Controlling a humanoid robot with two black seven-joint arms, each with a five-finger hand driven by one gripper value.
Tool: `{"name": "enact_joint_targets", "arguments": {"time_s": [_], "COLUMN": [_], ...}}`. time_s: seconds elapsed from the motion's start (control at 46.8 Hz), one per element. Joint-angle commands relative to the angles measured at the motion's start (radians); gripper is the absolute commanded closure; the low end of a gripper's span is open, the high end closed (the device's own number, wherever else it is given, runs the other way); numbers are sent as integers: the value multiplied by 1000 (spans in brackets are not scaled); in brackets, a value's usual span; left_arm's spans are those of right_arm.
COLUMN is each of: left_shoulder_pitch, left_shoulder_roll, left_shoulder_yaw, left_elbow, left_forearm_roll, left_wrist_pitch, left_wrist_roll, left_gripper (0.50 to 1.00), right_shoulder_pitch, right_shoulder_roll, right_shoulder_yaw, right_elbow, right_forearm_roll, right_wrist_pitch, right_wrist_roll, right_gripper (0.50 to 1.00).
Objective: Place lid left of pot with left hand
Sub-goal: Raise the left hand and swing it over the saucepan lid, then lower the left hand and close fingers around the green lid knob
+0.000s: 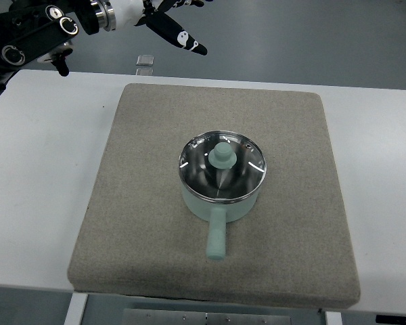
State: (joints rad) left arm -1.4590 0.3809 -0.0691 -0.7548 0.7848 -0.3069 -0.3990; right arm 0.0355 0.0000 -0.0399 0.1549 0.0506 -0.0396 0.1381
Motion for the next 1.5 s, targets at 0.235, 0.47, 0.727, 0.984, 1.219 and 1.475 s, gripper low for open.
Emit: {"name": "enact_joint_targets", "arguments": {"time_s": [0.235,0.47,0.727,0.984,1.219,1.475], "left_shoulder_pitch": [-92,-92,-101,-113,-126,-130], "left_shoulder_roll": [12,4,16,16,16,3], "left_shoulder_yaw": [43,43,54,65,71,68], "left_elbow": [-130,-193,-305,-307,-359,-366], "left_forearm_roll": [287,580,688,849,863,886], "left_wrist_pitch": [-121,-126,-126,-123,-124,-115], "left_wrist_roll": [-67,-168,-212,-212,-212,-212], "left_gripper": [508,508,508,508,508,508], "right_shoulder_pitch": [0,0,0,0,0,0], "right_shoulder_roll": [0,0,0,0,0,0], "right_shoulder_yaw": [0,0,0,0,0,0], "right_elbow": [0,0,0,0,0,0], "right_forearm_roll": [0,0,0,0,0,0], "right_wrist_pitch": [0,0,0,0,1,0], "right_wrist_roll": [0,0,0,0,0,0], "right_gripper": [576,576,576,576,576,576]}}
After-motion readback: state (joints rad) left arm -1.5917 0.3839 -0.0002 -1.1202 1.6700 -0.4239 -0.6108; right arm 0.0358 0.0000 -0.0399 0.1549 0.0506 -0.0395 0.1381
